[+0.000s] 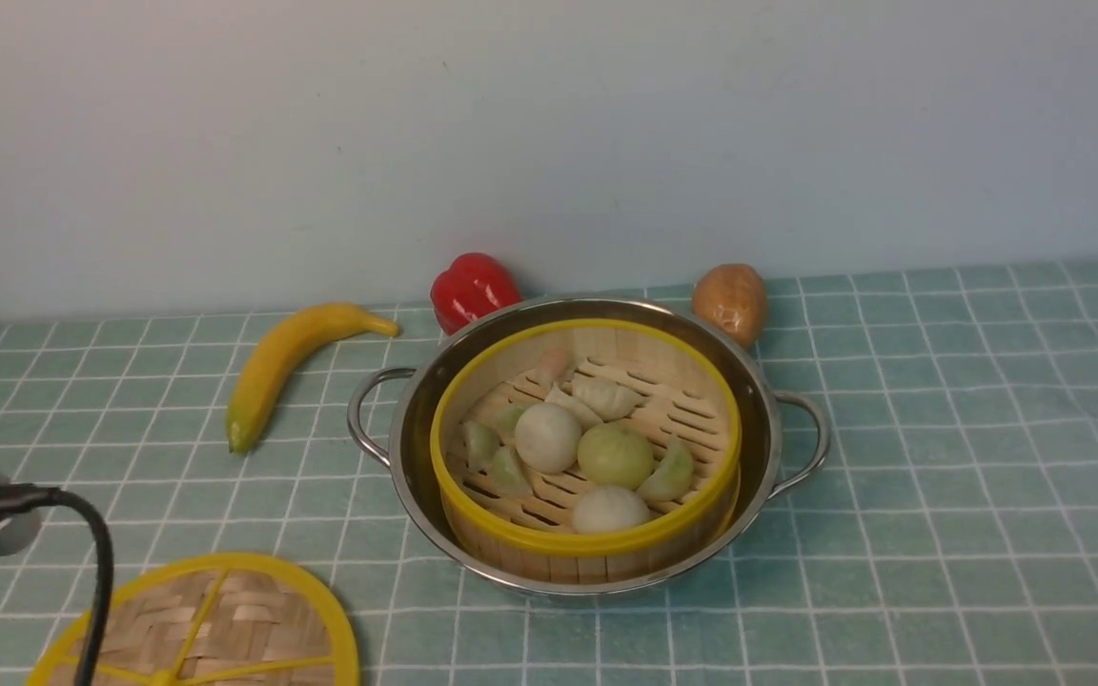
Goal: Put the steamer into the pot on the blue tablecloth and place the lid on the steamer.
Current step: 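Grasp the bamboo steamer lid lying on the table by its centre knob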
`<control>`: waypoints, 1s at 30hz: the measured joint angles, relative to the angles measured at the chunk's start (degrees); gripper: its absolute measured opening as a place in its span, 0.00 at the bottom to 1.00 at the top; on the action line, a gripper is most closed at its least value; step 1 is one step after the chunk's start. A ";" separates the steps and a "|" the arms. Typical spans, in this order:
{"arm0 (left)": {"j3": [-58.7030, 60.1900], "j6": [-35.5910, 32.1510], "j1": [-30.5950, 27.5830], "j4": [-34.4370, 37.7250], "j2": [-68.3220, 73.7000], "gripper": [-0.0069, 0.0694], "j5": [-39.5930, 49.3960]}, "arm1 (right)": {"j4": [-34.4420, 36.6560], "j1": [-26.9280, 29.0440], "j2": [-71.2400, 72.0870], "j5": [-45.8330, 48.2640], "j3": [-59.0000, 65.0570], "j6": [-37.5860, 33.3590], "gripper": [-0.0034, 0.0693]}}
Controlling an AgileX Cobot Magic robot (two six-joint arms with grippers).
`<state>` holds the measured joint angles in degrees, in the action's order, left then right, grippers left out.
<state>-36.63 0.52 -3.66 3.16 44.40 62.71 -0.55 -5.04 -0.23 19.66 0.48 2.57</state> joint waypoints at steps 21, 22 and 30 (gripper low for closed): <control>-0.61 -5.94 0.00 2.29 33.78 0.41 -21.07 | 0.00 0.00 0.00 0.00 0.00 0.12 0.38; -0.61 -6.00 0.00 2.29 33.90 0.41 -21.17 | 0.00 0.00 0.00 0.00 0.00 0.12 0.38; -0.67 -11.25 0.00 5.08 39.37 0.41 -24.27 | 0.00 0.00 0.00 0.00 0.00 0.18 0.38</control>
<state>-37.30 -10.73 -3.66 8.25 83.77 38.44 -0.55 -5.04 -0.23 19.66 0.48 2.74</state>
